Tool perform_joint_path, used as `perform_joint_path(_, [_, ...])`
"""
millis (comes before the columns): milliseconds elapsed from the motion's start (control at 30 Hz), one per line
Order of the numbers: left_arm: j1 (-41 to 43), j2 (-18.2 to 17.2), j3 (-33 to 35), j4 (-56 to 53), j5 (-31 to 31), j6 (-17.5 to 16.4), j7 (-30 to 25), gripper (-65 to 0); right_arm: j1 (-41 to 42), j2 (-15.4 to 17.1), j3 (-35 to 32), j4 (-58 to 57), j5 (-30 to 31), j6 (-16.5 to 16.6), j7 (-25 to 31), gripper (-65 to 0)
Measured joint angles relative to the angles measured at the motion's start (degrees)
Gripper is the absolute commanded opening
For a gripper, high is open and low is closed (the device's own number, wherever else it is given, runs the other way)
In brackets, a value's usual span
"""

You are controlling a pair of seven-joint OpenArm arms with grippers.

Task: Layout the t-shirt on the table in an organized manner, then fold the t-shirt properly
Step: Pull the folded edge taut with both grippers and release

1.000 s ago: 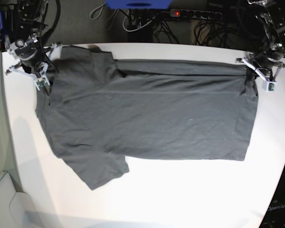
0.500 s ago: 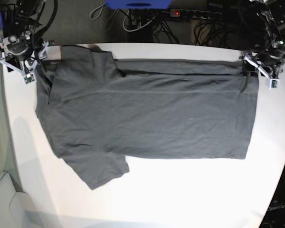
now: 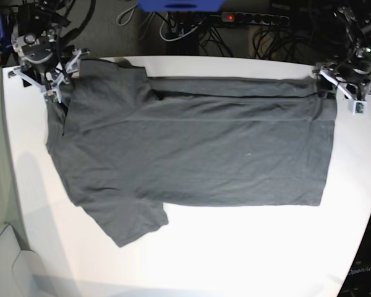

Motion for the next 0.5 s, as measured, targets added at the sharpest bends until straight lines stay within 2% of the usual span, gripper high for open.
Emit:
perform_joint_path(233, [-0.07, -0.11, -1.57, 0.02, -0.20, -0.07, -0.35, -7.6, -3.50, -1.27, -5.66, 0.00, 0.09, 0.00, 0.04, -28.6])
perform_joint_path(500, [-0.90, -0.11, -1.88, 0.04, -0.09, 0.04, -0.33, -7.7, -3.78, -1.60, -8.11, 0.02, 0.00, -0.02, 0.04, -28.6])
